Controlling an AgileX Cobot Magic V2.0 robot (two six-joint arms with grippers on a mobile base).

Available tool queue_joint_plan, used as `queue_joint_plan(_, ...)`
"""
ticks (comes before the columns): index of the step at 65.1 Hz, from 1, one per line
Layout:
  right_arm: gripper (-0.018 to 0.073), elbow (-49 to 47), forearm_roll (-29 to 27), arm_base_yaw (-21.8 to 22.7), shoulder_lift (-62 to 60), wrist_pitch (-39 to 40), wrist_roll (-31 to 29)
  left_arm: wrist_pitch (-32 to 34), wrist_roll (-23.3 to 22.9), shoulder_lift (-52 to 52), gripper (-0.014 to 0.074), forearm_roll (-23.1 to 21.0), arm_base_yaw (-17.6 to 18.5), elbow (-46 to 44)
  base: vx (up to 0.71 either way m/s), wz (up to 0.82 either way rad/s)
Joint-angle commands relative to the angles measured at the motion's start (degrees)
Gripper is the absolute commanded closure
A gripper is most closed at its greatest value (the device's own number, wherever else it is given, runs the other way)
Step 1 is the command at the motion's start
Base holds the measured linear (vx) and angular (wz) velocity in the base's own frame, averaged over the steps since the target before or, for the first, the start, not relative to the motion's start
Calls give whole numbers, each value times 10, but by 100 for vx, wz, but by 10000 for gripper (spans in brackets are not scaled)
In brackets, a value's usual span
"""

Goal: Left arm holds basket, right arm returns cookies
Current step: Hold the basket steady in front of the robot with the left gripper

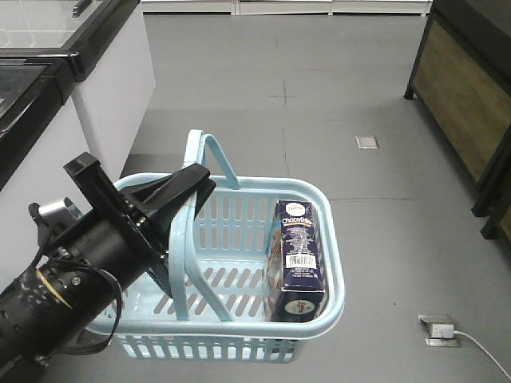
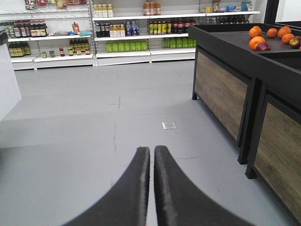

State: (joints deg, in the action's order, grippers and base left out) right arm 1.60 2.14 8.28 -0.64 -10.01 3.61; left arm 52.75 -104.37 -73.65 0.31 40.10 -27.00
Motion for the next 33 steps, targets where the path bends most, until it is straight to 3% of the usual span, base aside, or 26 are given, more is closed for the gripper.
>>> queue_joint_plan(1, 566, 10, 5, 2, -7, 40, -3, 79, -3, 20, 599, -3, 4, -18, 0, 0)
queue_joint_plan(33, 566, 10, 5, 2, -7, 40, -3, 79, -2, 20, 599, -3, 4, -18, 0, 0)
